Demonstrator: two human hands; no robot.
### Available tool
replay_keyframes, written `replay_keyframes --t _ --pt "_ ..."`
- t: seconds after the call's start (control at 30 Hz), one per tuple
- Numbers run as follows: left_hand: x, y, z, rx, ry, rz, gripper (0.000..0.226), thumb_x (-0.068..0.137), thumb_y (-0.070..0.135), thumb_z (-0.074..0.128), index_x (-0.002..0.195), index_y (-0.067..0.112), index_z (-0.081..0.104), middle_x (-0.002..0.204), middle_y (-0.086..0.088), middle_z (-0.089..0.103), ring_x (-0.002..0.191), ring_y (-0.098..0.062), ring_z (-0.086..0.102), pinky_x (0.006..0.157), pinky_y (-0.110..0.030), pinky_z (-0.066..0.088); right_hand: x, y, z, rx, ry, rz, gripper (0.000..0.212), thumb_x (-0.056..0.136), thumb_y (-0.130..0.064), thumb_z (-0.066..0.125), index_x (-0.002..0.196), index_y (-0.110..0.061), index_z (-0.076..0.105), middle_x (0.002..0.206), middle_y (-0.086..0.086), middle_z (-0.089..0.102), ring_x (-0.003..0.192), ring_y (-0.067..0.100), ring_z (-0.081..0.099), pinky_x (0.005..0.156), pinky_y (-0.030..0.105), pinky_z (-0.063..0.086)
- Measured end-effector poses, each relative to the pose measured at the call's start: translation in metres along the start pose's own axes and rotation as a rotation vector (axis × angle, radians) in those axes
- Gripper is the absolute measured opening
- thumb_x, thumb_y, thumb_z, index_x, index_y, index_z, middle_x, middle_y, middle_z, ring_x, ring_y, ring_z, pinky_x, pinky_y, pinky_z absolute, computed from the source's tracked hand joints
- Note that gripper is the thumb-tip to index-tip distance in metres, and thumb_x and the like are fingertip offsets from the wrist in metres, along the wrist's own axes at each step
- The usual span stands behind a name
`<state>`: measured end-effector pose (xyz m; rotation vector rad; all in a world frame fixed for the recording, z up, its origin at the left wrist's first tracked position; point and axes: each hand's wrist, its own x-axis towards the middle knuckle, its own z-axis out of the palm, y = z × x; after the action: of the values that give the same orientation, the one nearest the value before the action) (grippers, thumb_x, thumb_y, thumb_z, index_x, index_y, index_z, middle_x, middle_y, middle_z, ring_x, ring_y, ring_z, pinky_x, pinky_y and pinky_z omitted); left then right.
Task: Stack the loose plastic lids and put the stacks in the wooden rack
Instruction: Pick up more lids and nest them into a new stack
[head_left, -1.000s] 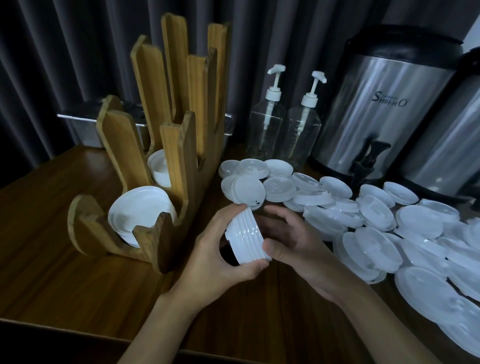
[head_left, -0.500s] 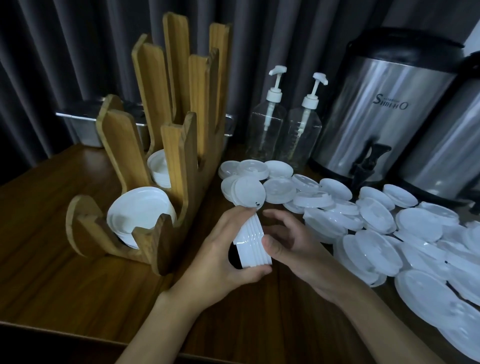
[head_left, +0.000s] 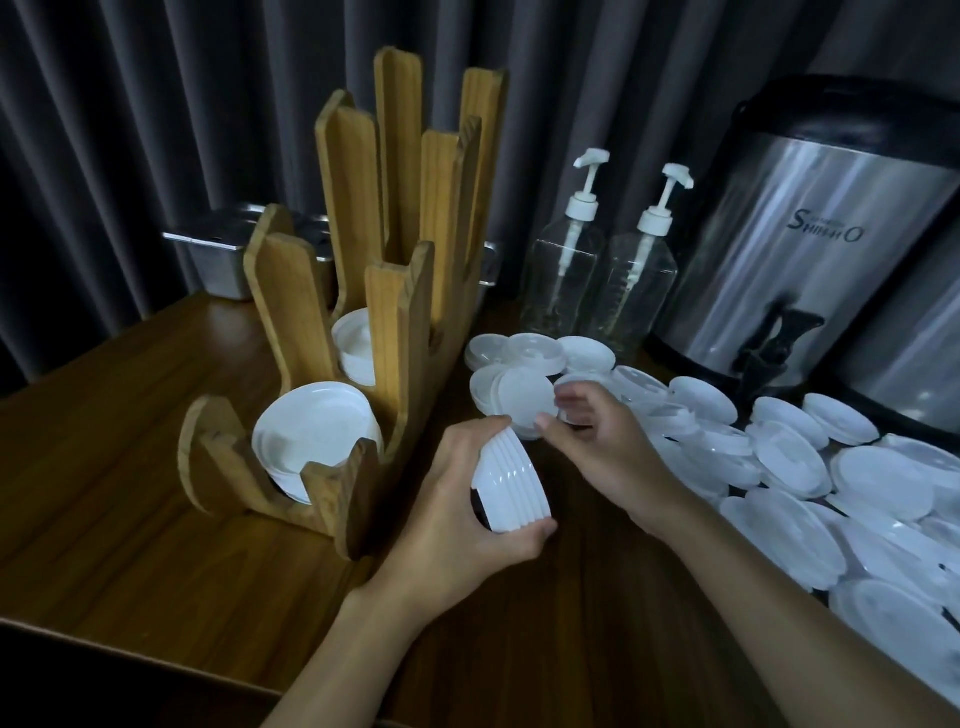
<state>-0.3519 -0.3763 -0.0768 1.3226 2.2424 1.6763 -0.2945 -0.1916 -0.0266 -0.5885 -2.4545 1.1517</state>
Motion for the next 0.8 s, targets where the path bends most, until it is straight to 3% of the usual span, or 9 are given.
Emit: replay_keyframes --t 0.07,0.2,0.43,0.57,0.8 --pt "0.000 -0.001 0.000 0.007 0.011 -0.016 0.084 0.066 0.063 0.081 0.131 0.063 0.027 0.132 0.034 0.036 0.129 0.005 0.036 0.100 -0.019 0.038 0.020 0.005 0.009 -0.155 0.055 -0.033 0.060 0.085 -0.045 0.077 0.136 -0.027 0.050 0.138 -0.006 0.054 0.126 0.014 0.050 0.099 0.033 0.046" --pt "0.003 -0.002 -0.001 0.013 0.074 -0.074 0.085 0.063 0.066 0.078 0.125 0.071 0.021 0.129 0.043 0.030 0.125 0.016 0.030 0.094 -0.012 0.034 0.051 0.010 0.025 -0.422 0.101 -0.122 0.082 0.074 -0.057 0.080 0.140 -0.027 0.044 0.142 0.002 0.051 0.129 0.025 0.044 0.105 0.046 0.041" --pt "0.006 -0.003 -0.003 -0.002 0.164 -0.114 0.084 0.061 0.067 0.078 0.125 0.070 0.023 0.126 0.043 0.033 0.123 0.016 0.033 0.091 -0.013 0.037 0.072 0.023 0.047 -0.677 0.123 -0.164 0.082 0.072 -0.071 0.071 0.136 -0.030 0.041 0.135 0.005 0.053 0.120 0.029 0.050 0.100 0.049 0.039" --pt "0.006 -0.004 -0.003 0.000 0.174 -0.123 0.084 0.061 0.067 0.079 0.126 0.069 0.025 0.125 0.044 0.034 0.123 0.016 0.034 0.091 -0.012 0.036 0.071 0.026 0.046 -0.625 0.105 -0.151 0.085 0.070 -0.069 0.073 0.137 -0.032 0.036 0.133 0.008 0.047 0.120 0.032 0.049 0.101 0.052 0.038" --pt "0.008 -0.006 -0.002 -0.002 0.175 -0.134 0.084 0.060 0.068 0.079 0.126 0.068 0.026 0.125 0.042 0.035 0.122 0.017 0.034 0.092 -0.014 0.037 0.052 0.024 0.028 -0.348 0.165 -0.120 0.083 0.076 -0.046 0.082 0.144 -0.030 0.038 0.145 0.004 0.048 0.132 0.029 0.042 0.104 0.047 0.043"
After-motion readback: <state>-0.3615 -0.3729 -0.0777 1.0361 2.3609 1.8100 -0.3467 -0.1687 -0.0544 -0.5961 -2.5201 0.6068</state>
